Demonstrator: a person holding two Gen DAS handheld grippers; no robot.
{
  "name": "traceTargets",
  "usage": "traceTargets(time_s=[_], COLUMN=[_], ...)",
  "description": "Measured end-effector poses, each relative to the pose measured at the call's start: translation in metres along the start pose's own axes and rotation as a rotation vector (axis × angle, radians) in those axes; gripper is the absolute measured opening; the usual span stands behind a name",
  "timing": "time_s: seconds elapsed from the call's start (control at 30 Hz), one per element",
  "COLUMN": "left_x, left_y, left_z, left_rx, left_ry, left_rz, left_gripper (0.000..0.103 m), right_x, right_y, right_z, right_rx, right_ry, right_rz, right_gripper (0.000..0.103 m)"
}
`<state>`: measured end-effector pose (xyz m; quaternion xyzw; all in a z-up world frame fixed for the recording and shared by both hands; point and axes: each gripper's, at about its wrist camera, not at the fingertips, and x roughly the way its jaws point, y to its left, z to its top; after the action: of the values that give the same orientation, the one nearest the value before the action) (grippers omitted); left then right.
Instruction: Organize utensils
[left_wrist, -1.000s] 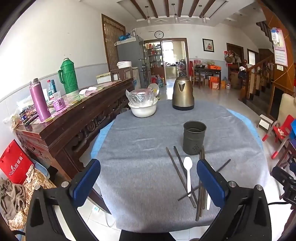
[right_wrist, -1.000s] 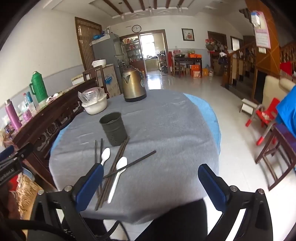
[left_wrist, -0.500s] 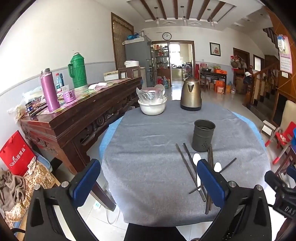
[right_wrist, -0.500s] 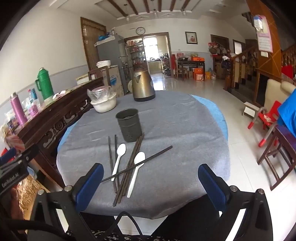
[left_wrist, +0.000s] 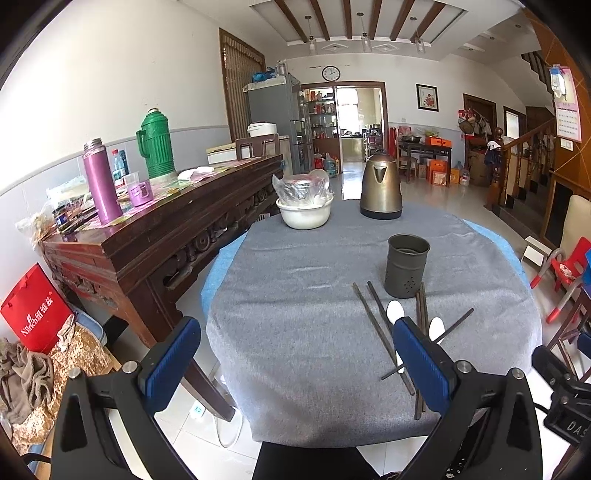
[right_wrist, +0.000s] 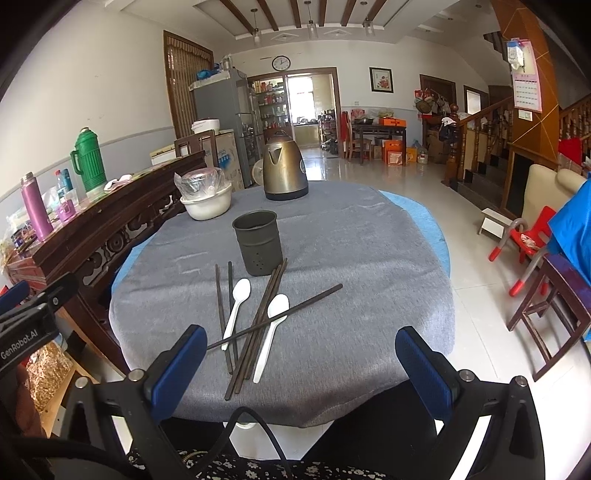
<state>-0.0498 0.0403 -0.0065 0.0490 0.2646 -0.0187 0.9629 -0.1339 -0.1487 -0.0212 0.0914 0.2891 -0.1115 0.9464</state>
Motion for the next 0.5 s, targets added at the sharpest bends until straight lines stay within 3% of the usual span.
traceTargets(time_s=[0.3,0.5], left_x=[0.002,0.001], left_y=[0.016,0.012], left_z=[-0.007,-0.011], left_rx=[-0.056,-0.047], left_ry=[0.027,0.029], left_rz=[0.015,0.013], left_gripper=[0.103,0.103], right_x=[-0.020,-0.020], right_y=[-0.005,-0.002], right_z=[-0.003,-0.003], right_rx=[0.039,0.028], right_ry=[-0.086,-0.083], right_rz=[0.016,0.037], right_gripper=[0.103,0.103])
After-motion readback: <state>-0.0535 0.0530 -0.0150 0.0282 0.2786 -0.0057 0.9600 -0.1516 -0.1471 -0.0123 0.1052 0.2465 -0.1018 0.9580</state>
